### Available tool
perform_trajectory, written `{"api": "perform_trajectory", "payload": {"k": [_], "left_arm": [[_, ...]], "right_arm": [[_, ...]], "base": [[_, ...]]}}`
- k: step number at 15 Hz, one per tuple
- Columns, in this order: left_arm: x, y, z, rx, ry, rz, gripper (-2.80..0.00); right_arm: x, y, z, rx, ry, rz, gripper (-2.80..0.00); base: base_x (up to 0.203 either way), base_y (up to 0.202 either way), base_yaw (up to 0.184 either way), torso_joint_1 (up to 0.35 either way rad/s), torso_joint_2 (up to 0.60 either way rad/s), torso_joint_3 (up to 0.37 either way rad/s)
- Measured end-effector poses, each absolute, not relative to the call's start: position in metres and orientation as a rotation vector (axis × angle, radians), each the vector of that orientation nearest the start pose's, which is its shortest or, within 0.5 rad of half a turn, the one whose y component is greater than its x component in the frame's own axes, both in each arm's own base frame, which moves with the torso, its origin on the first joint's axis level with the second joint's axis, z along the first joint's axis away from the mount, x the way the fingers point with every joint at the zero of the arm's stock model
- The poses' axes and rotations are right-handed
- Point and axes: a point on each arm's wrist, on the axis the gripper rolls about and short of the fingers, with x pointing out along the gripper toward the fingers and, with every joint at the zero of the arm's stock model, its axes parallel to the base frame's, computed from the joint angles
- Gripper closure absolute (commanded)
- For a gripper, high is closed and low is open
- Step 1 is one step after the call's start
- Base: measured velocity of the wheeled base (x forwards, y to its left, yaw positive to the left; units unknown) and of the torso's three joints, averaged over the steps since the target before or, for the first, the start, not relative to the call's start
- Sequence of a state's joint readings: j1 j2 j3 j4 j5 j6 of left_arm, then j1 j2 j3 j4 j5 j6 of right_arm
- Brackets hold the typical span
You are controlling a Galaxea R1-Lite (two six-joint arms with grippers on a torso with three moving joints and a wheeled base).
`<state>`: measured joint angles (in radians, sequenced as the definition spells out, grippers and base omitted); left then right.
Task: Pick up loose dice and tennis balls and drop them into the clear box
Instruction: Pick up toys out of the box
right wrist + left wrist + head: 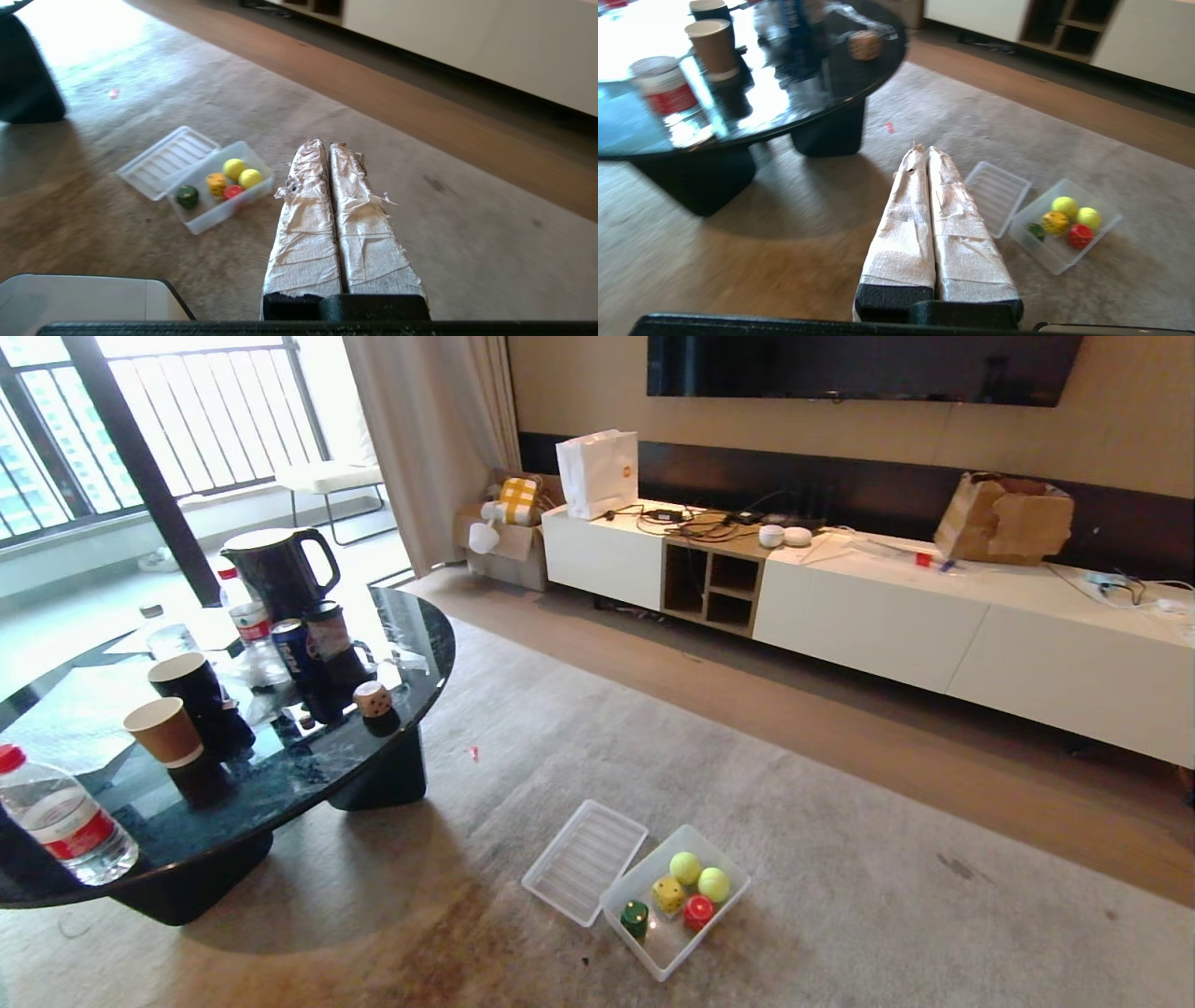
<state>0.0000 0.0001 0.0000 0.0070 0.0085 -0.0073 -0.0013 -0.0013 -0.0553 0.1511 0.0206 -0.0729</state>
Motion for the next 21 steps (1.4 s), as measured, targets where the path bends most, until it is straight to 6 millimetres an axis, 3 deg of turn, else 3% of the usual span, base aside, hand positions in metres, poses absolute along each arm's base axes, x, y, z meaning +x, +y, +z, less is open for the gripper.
{"api": "perform_trajectory", "payload": {"k": [21], "left_arm": [[-0.0228, 0.0002, 0.0747, -0.007, 0.007, 0.009, 0.00]], "right_arm": [[-0.0278, 0.0005, 0.0753, -0.072, 0.092, 0.022, 0.00]], "base": [[0.001, -0.008, 0.160, 0.004, 0.00, 0.003]]}}
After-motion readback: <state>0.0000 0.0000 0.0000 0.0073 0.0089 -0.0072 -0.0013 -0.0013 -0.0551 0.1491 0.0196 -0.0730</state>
